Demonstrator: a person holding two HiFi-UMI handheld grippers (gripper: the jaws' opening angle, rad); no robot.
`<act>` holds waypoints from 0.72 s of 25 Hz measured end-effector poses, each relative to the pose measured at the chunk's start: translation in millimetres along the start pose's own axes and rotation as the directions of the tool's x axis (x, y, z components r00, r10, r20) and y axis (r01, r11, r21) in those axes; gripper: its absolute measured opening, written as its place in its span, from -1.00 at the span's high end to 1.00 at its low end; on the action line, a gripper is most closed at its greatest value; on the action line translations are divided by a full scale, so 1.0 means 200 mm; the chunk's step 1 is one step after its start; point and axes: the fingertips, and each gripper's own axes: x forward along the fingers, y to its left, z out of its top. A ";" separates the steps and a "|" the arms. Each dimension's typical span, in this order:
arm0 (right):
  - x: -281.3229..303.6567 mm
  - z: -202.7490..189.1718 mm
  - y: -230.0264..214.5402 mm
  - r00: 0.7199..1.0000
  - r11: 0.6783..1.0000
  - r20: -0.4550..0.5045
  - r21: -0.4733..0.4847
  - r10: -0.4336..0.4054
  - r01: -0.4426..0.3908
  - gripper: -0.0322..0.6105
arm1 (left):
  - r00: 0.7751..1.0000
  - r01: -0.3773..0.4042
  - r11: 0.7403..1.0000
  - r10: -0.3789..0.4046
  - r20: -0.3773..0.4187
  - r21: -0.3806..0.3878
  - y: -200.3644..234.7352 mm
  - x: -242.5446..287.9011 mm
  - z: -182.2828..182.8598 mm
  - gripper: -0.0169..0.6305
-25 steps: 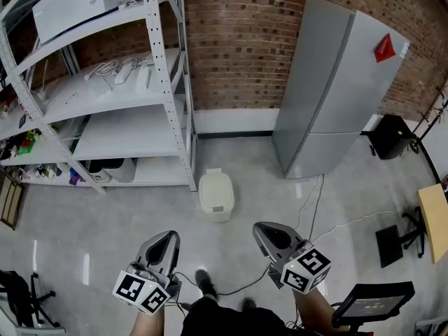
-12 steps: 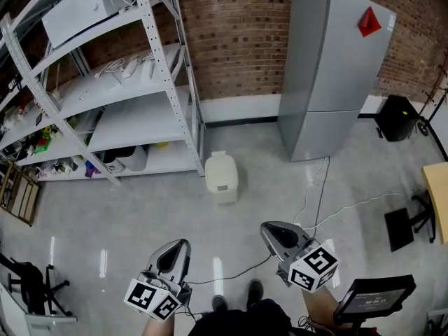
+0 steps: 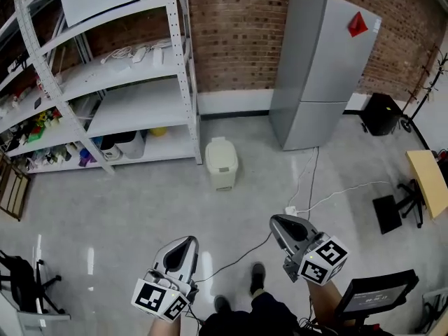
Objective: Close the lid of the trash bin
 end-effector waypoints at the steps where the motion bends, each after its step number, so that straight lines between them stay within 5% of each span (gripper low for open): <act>1: -0.02 -0.03 0.06 1.000 1.000 -0.004 0.000 -0.011 0.011 0.87 | 1.000 0.006 1.000 -0.006 0.000 -0.007 0.00 -0.06 -0.01 0.95; 7: -0.22 -0.06 0.37 1.000 1.000 -0.006 -0.025 -0.016 0.016 0.88 | 0.998 0.061 0.998 -0.061 0.003 -0.009 -0.14 -0.31 -0.01 0.95; 18: -0.81 -0.15 0.46 1.000 1.000 0.015 -0.017 -0.018 0.018 0.88 | 0.997 0.080 0.997 -0.080 0.015 -0.020 -0.69 -0.53 -0.09 0.95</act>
